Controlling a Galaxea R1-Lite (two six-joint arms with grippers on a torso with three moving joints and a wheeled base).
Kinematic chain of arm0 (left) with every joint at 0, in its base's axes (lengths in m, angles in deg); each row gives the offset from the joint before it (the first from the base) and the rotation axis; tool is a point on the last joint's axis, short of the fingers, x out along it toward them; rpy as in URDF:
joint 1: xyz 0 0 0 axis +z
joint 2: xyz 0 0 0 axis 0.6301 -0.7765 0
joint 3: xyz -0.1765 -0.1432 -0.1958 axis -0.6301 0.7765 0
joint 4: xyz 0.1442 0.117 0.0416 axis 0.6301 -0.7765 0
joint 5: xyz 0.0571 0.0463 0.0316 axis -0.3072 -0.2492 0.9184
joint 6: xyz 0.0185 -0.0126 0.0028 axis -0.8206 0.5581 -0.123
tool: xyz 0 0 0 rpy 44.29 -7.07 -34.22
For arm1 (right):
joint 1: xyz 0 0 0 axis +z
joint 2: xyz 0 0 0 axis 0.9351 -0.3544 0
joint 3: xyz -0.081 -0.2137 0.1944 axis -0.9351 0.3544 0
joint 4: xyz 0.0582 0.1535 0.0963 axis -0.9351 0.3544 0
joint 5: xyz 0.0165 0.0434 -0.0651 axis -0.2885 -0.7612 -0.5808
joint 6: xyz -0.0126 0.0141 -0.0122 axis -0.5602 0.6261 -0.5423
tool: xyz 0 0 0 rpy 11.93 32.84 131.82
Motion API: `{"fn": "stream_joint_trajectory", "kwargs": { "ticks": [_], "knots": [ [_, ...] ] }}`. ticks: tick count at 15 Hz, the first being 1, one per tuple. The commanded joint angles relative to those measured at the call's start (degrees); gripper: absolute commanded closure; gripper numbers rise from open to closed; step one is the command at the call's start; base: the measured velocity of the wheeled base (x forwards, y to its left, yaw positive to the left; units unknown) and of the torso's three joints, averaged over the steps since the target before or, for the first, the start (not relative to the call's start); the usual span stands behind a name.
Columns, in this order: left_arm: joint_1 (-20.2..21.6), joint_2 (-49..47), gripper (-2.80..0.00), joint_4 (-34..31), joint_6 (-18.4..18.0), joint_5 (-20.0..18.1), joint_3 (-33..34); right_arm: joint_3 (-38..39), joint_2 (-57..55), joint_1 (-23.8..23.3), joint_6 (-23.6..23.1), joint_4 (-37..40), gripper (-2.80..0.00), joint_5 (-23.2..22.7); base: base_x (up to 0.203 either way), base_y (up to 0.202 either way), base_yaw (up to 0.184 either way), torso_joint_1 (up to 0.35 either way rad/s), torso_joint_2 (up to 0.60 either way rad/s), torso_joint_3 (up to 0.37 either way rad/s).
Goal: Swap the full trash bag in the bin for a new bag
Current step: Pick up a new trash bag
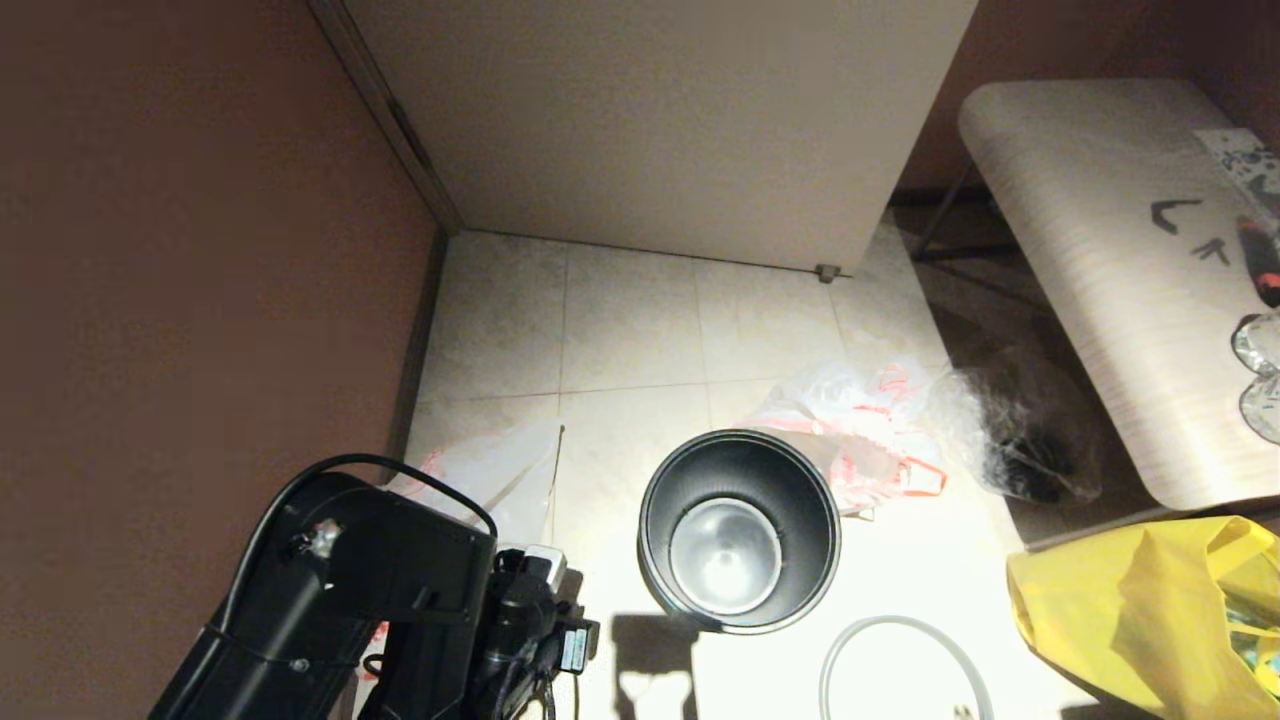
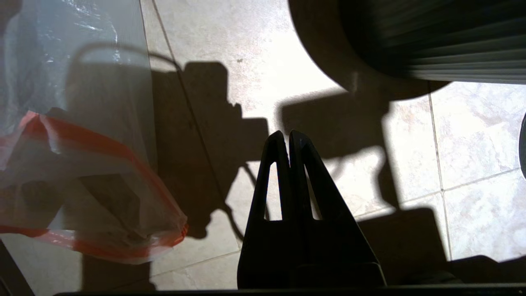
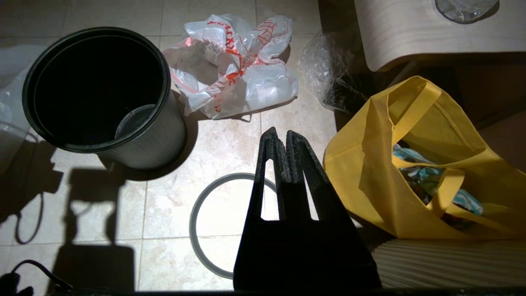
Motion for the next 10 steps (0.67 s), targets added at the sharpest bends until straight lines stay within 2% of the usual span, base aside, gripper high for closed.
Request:
{"fn": "stream_joint_trajectory", "kwargs": {
  "ticks": [1,3,5,7,8,10],
  "knots": [
    [0.32,-0.14,0.00,0.49,-0.24,0.45,-0.48,0.53,-0.10,0.01,1.07,-0.13,0.00,0.04,0.000,0.000,0.000,0.000,0.00,0.000],
    [1.17,0.68,0.00,0.49,-1.56,4.43,-1.35,0.53,-0.10,0.01,1.66,-0.13,0.00,0.22,0.000,0.000,0.000,0.000,0.00,0.000],
    [1.83,1.01,0.00,0.43,-4.76,8.96,-2.49,0.53,-0.10,0.01,1.66,-0.13,0.00,0.18,0.000,0.000,0.000,0.000,0.00,0.000],
    [3.55,0.95,0.00,-4.50,-5.77,12.12,-5.93,0.53,-0.10,0.01,1.66,-0.13,0.00,0.22,0.000,0.000,0.000,0.000,0.00,0.000],
    [5.65,1.56,0.00,-8.69,-5.94,13.58,-8.48,0.53,-0.10,0.01,1.66,-0.13,0.00,0.22,0.000,0.000,0.000,0.000,0.00,0.000],
    [7.71,2.99,0.00,-19.59,-6.06,19.38,-13.69,0.53,-0.10,0.01,1.66,-0.13,0.00,0.22,0.000,0.000,0.000,0.000,0.00,0.000]
  ]
}}
